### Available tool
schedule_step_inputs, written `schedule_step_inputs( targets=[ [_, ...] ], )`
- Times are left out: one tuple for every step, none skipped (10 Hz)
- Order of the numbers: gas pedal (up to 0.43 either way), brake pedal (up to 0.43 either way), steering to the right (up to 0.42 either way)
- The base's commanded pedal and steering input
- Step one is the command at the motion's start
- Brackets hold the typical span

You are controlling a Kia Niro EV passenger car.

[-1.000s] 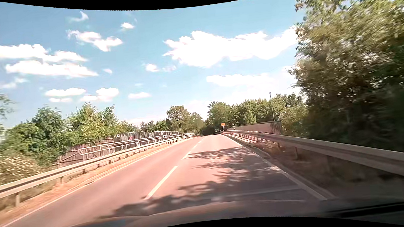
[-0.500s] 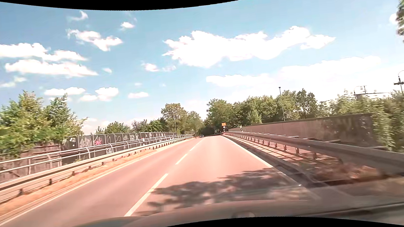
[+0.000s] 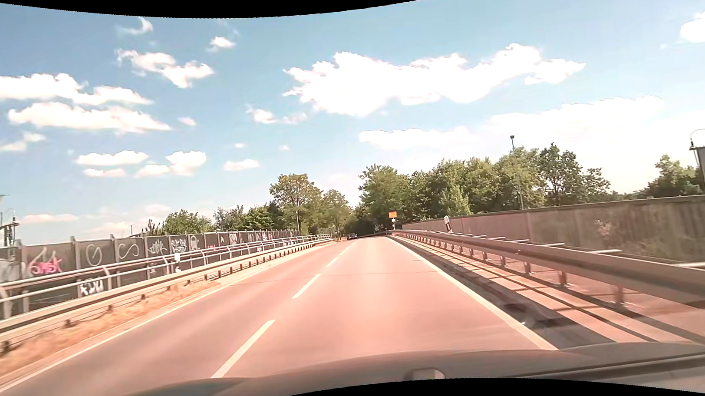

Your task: Follow the waypoints while adhering to traffic rules and regulations

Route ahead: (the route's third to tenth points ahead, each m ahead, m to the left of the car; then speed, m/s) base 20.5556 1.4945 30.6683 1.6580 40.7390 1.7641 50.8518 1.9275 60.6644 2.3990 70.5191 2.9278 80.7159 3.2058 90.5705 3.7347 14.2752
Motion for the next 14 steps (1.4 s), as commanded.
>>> schedule_step_inputs(
  targets=[
    [0.087, 0.000, -0.004],
    [0.087, 0.000, -0.005],
    [0.110, 0.000, -0.005],
    [0.118, 0.000, -0.005],
    [0.118, 0.000, -0.004],
    [0.130, 0.000, -0.004],
    [0.130, 0.000, -0.004],
    [0.130, 0.000, -0.004],
    [0.130, 0.000, -0.003],
    [0.130, 0.000, -0.003],
    [0.130, 0.000, -0.002],
    [0.130, 0.000, -0.002],
    [0.130, 0.000, -0.001],
    [0.130, 0.000, -0.001]
  ],
)
